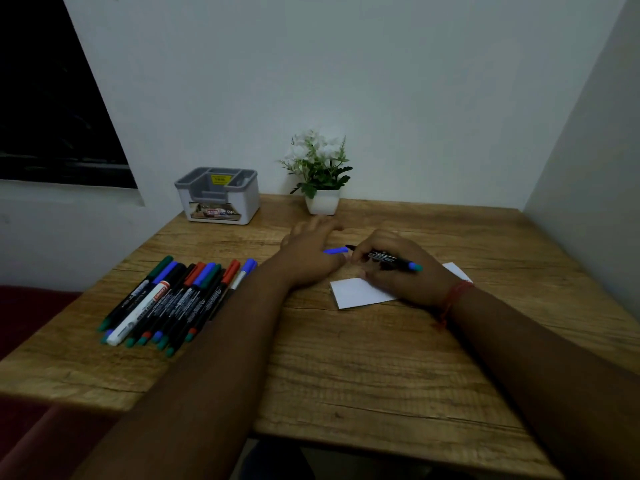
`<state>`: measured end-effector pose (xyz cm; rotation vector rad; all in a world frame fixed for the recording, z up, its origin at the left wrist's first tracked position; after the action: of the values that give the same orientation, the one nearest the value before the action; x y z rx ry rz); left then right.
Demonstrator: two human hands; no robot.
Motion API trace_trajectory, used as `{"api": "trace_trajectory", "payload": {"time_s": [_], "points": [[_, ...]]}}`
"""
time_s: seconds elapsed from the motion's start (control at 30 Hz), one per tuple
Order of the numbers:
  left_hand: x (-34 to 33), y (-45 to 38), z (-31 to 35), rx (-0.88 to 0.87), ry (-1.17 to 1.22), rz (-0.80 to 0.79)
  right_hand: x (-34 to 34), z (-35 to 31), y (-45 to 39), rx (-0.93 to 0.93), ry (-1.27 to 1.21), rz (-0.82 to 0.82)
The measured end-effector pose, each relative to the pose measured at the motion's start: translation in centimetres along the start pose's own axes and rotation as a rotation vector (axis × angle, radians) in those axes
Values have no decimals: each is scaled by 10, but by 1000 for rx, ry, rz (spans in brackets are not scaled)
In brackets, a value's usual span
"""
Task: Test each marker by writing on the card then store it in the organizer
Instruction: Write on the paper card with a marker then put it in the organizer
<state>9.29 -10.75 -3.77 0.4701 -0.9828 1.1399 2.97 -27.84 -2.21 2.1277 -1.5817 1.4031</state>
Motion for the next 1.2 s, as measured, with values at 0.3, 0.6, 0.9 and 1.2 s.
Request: {"api": "trace_trajectory", "payload": {"time_s": [0.3, 0.6, 0.9, 1.2], "points": [[-6, 11, -1, -1, -218, -321, -1, -7, 2, 160, 186, -63], [-12, 7, 5, 47, -343, -289, 1, -18, 21, -313, -380, 393], [-6, 8, -6, 97, -297, -313, -13, -12, 18, -521, -838, 274], [-5, 4, -6, 87, -303, -317, -16, -25, 19, -381, -235, 148]]}}
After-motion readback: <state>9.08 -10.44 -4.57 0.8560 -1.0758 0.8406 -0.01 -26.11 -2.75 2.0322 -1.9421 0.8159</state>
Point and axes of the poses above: each hand's wrist, its own y-axis away from the middle knuckle, its own x-axis out of the back of the hand, z = x × y, the point moved 5 cm from there along -y, towards the middle knuckle, and after that the axes turned 1 degree about z, right-handed, at the moved point
